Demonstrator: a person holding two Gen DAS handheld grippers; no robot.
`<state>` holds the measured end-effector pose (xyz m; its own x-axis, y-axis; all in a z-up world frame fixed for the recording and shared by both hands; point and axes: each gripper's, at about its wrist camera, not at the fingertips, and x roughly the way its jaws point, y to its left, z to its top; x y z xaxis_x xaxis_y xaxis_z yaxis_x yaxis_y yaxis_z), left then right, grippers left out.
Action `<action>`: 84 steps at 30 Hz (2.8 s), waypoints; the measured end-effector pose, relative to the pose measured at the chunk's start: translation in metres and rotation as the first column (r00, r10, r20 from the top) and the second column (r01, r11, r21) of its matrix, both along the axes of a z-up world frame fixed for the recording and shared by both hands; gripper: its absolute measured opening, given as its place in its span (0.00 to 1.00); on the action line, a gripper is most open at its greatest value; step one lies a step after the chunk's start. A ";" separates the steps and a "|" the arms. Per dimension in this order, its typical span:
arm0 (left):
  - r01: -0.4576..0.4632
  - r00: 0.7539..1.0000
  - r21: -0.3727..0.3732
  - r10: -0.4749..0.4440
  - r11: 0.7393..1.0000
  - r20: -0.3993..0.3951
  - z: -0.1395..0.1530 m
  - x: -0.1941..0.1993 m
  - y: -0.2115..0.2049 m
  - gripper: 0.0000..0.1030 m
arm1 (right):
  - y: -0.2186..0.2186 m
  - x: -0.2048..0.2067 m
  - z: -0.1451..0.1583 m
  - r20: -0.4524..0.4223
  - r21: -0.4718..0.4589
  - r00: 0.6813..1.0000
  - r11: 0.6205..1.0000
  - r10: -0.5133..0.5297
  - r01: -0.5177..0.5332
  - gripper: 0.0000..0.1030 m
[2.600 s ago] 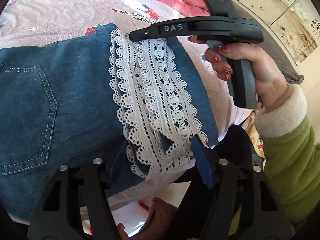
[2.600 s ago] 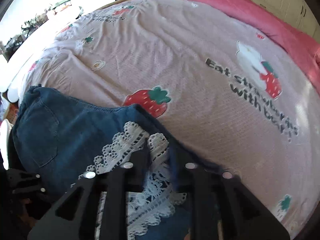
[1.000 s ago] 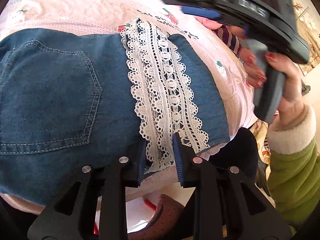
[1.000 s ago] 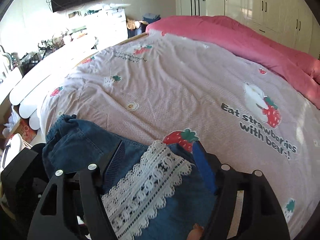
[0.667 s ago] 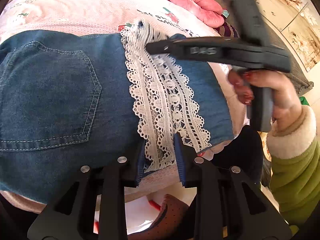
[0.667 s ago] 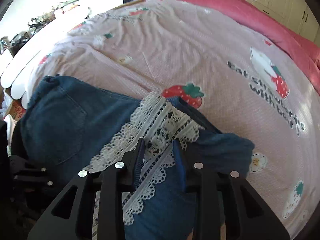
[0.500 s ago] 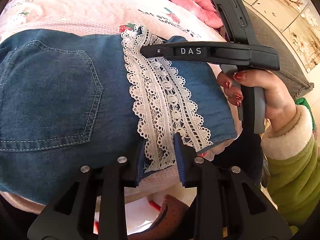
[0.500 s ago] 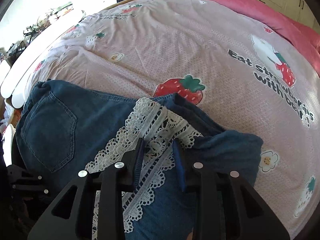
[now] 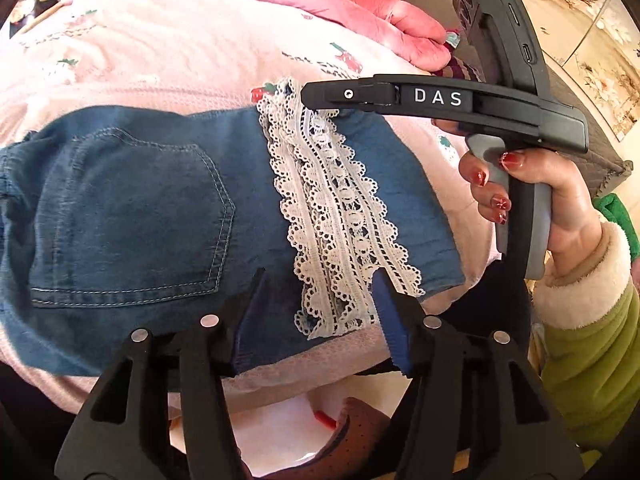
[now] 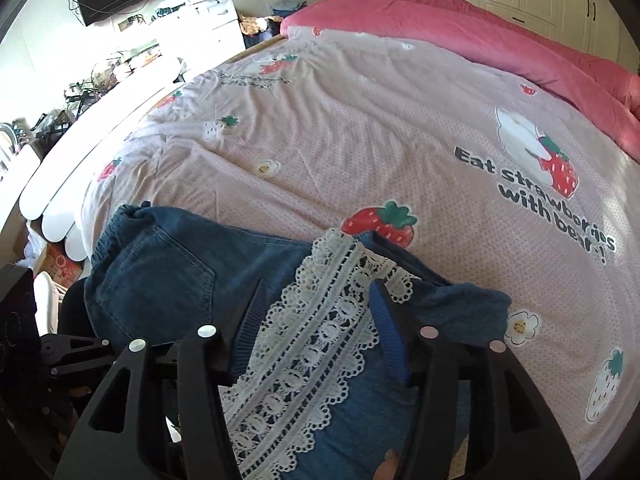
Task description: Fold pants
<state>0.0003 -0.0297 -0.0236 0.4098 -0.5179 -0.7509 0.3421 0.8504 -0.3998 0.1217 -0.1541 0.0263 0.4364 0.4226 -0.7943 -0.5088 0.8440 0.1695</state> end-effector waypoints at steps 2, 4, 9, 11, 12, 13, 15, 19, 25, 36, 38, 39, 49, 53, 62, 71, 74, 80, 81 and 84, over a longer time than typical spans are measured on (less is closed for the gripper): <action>-0.009 1.000 0.011 0.009 1.000 0.010 0.002 -0.001 0.002 0.50 | 0.001 -0.002 0.003 0.007 0.007 1.000 1.000 -0.004 0.004 0.59; -0.019 1.000 0.020 0.018 1.000 0.019 0.004 -0.002 0.003 0.52 | 0.001 -0.004 0.006 0.011 0.007 1.000 1.000 -0.010 0.010 0.65; -0.045 0.998 0.035 0.043 0.998 0.047 0.013 -0.008 0.011 0.64 | 0.000 -0.008 0.013 0.027 0.010 0.999 1.000 -0.022 0.022 0.74; -0.061 0.996 0.051 0.058 0.997 0.064 0.016 -0.010 0.014 0.68 | -0.001 -0.010 0.017 0.036 0.018 0.999 0.999 -0.027 0.026 0.76; -0.068 0.995 0.056 0.064 0.996 0.071 0.018 -0.011 0.015 0.71 | -0.001 -0.011 0.019 0.040 0.021 0.999 0.999 -0.029 0.029 0.78; -0.073 0.995 0.060 0.069 0.995 0.076 0.019 -0.011 0.016 0.73 | -0.002 -0.012 0.021 0.046 0.023 0.998 0.999 -0.031 0.030 0.80; -0.086 0.993 0.066 0.080 0.994 0.087 0.022 -0.011 0.019 0.78 | -0.003 -0.014 0.026 0.057 0.028 0.998 0.999 -0.036 0.035 0.82; -0.107 0.990 0.077 0.098 0.991 0.104 0.026 -0.013 0.024 0.88 | -0.004 -0.016 0.032 0.067 0.034 0.997 0.999 -0.043 0.040 0.87; -0.133 0.985 0.100 0.121 0.986 0.120 0.030 -0.017 0.031 0.91 | -0.006 -0.022 0.038 0.083 0.037 0.995 0.998 -0.056 0.053 0.90; -0.275 0.958 0.067 0.267 0.959 0.109 0.037 -0.024 0.079 0.91 | 0.022 -0.023 0.044 0.094 0.030 0.995 0.999 0.021 -0.024 0.93; -0.304 0.949 0.057 0.298 0.951 0.099 0.036 -0.026 0.093 0.91 | 0.035 -0.021 0.043 0.095 0.023 0.994 0.998 0.051 -0.053 0.93; -0.318 0.945 0.054 0.312 0.947 0.096 0.036 -0.027 0.100 0.91 | 0.042 -0.020 0.043 0.095 0.020 0.993 0.998 0.065 -0.067 0.93; -0.411 0.911 -0.006 0.411 0.912 0.012 0.014 -0.029 0.148 0.91 | 0.133 0.002 0.025 0.026 0.016 0.968 0.968 0.250 -0.250 0.93; -0.416 0.909 -0.037 0.416 0.909 -0.015 0.005 -0.025 0.152 0.91 | 0.170 0.010 0.011 -0.038 0.023 0.944 0.944 0.329 -0.328 0.93; -0.419 0.908 -0.084 0.414 0.904 -0.062 -0.011 -0.016 0.154 0.91 | 0.230 0.031 -0.022 -0.203 0.030 0.869 0.890 0.452 -0.456 0.92; -0.454 0.891 -0.107 0.451 0.884 -0.057 -0.017 -0.008 0.171 0.91 | 0.229 0.037 -0.034 -0.282 0.109 0.826 0.872 0.488 -0.478 0.28; -0.459 0.888 -0.147 0.458 0.876 -0.047 -0.018 -0.002 0.177 0.91 | 0.210 0.037 -0.016 -0.252 0.182 0.822 0.860 0.510 -0.477 0.27; -0.362 0.929 -0.281 0.369 0.889 -0.031 -0.010 0.012 0.161 0.78 | 0.174 0.038 0.015 -0.206 0.245 0.831 0.849 0.517 -0.468 0.27; -0.354 0.932 -0.282 0.363 0.892 -0.022 -0.007 0.012 0.156 0.74 | 0.169 0.037 0.019 -0.196 0.247 0.836 0.850 0.513 -0.465 0.27; -0.327 0.941 -0.278 0.339 0.903 -0.004 0.001 0.012 0.143 0.54 | 0.147 0.038 0.030 -0.169 0.257 0.854 0.859 0.492 -0.443 0.27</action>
<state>0.0122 0.1132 -0.0227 0.6230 -0.5259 -0.5790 0.0801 0.7792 -0.6216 0.1592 -0.0068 0.0566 -0.0301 0.6926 -0.7207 -0.7627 0.4501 0.4644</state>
